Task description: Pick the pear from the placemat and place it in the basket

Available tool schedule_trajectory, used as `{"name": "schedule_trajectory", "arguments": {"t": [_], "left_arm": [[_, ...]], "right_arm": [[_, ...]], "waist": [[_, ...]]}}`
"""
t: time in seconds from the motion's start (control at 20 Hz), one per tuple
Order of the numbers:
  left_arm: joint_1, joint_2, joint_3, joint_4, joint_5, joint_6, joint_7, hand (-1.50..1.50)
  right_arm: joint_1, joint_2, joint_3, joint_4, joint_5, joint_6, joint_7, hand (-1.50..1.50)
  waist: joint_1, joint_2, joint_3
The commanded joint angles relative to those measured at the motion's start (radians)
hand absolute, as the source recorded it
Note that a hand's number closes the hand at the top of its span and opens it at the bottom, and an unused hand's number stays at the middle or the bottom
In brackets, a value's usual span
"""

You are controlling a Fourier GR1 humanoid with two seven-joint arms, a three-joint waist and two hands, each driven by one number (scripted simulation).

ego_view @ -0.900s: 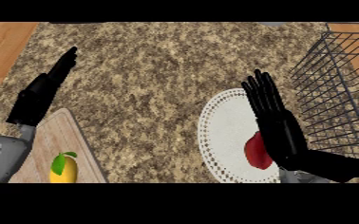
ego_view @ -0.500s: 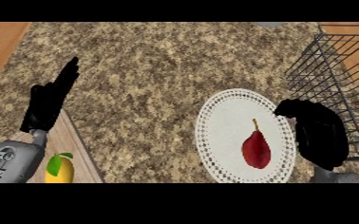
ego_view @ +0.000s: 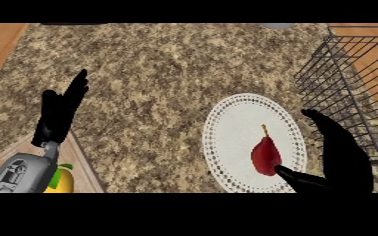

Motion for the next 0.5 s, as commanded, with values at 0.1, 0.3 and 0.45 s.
{"name": "schedule_trajectory", "arguments": {"t": [0.1, 0.3, 0.45], "left_arm": [[0.013, 0.001, 0.009, -0.015, 0.000, 0.009, 0.012, 0.00], [0.007, -0.027, -0.004, -0.023, -0.015, 0.035, 0.021, 0.00], [0.012, -0.018, 0.001, -0.024, -0.015, 0.024, 0.023, 0.00]], "right_arm": [[0.091, -0.265, -0.110, -0.043, 0.251, -0.144, 0.207, -1.50], [0.166, -0.483, -0.112, -0.170, 0.313, -0.005, 0.380, -1.50], [0.254, -0.600, -0.100, -0.203, 0.307, 0.141, 0.424, -1.50]], "waist": [[-0.008, -0.001, -0.005], [-0.012, -0.002, -0.006], [-0.006, -0.001, -0.003]]}}
